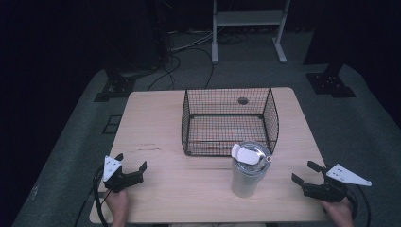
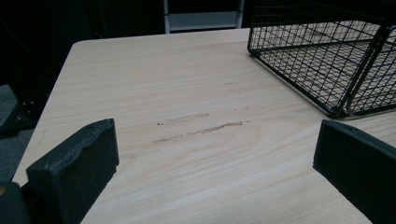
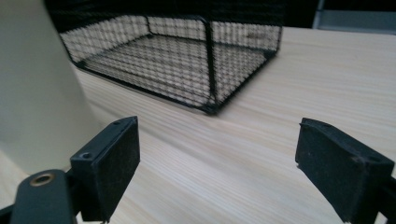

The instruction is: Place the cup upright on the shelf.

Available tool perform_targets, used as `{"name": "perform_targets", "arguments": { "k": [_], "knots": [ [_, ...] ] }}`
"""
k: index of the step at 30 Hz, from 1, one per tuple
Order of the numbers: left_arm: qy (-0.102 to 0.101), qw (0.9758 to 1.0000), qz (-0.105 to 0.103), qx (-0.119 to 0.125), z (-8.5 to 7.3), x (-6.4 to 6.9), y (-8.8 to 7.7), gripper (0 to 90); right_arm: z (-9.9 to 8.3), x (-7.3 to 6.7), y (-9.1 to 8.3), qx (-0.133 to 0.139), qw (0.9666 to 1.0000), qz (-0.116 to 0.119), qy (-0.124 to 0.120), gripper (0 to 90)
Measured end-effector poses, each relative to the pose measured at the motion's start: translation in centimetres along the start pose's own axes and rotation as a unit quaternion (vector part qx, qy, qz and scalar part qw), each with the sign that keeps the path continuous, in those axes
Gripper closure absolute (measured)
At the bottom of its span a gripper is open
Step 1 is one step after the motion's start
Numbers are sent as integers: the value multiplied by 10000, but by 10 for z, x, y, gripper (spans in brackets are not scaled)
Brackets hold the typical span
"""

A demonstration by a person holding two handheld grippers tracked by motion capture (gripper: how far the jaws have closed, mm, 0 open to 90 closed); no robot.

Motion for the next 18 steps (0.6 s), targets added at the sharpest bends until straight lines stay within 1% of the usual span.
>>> {"name": "perform_targets", "arguments": {
  "k": [3,5,6,7,8,10,11,12,14,18],
  "knots": [
    [-48,10000,-23,31,1,-1,0,0,5,-6,-1,74,9999,107,-33,131],
    [-48,10000,-29,23,0,-1,0,0,6,-10,0,91,9998,165,-75,131],
    [-6,10000,-65,52,1,0,0,0,7,-12,0,112,9997,206,-53,131],
    [-6,10000,-65,52,1,0,0,0,7,-12,0,112,9997,206,-53,131],
    [9,9999,-102,78,1,1,0,0,9,-17,-1,132,9994,313,-71,131],
    [-7,9999,-127,96,2,0,0,0,10,-19,-2,100,9994,266,-184,131],
    [-7,9999,-127,96,2,0,0,0,10,-19,-2,100,9994,266,-184,131],
    [-57,9998,-146,117,2,-1,-1,0,13,-23,-4,170,9992,330,-167,131],
    [-60,9998,-182,109,2,-1,-1,0,14,-26,-3,191,9990,362,-186,131],
    [-38,9998,-151,135,2,-1,-1,0,18,-36,-1,156,9981,485,-343,131]
  ]
}}
Point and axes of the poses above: each handheld gripper's, and its own axes: y roughly forward along the jaws, z roughly out of its top, x roughly to its right, the point moved 7 cm from there along y, roughly forward along the jaws, and after that the axes turned 9 degrees about -x, right-handed, at the moved point
